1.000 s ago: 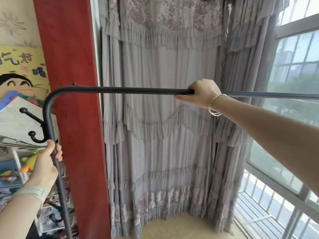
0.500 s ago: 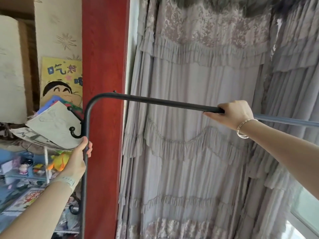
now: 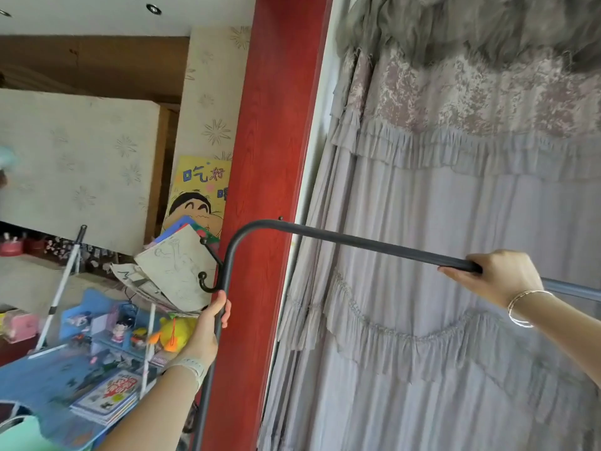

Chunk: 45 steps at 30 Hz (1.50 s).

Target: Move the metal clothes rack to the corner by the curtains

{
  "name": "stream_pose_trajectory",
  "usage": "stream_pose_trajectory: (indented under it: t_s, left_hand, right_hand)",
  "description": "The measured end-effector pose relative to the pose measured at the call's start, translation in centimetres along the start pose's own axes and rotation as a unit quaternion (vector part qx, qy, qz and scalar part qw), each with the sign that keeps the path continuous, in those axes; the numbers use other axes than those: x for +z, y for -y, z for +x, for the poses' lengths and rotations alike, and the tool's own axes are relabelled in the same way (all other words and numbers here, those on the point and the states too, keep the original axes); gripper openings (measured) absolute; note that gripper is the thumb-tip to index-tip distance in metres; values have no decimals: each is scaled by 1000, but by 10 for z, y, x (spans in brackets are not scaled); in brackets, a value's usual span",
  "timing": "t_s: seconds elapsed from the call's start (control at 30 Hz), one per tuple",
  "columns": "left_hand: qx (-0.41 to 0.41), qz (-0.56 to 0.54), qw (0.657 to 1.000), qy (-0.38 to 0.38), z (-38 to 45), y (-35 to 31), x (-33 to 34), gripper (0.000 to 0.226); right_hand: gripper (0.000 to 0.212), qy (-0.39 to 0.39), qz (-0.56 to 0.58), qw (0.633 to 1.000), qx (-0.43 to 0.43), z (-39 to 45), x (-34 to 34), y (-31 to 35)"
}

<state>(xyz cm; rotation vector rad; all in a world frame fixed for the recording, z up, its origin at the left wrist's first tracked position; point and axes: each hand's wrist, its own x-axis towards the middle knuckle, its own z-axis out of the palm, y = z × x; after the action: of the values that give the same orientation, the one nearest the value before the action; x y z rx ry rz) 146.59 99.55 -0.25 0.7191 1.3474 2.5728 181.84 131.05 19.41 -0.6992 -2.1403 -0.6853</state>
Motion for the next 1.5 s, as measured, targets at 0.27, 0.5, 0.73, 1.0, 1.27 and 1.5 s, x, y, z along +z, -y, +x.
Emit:
stream_pose_trajectory:
  t_s: [0.27, 0.5, 0.73, 1.0, 1.27, 1.5]
  left_hand:
    - [11, 7, 1000, 6, 58, 28, -3, 39]
    - [18, 20, 1000, 10, 103, 45, 15, 36]
    - [-7, 32, 999, 12, 136, 69, 18, 39]
    - [-21, 17, 1000, -11, 151, 87, -3, 31]
    - [-59, -18, 998, 15, 138, 83, -6, 25]
    - [-98, 104, 990, 12, 136, 84, -4, 41]
  right_hand:
    - [65, 4, -24, 1000, 1, 39, 46, 10]
    - [63, 5, -28, 1000, -9, 68, 78, 3]
    - [59, 5, -23, 1000, -19, 92, 121, -2]
    - [61, 16, -16, 998, -54, 107, 163, 16]
    - [64, 68, 3, 997, -36, 102, 164, 27]
    - [59, 126, 47, 991, 10, 94, 163, 28]
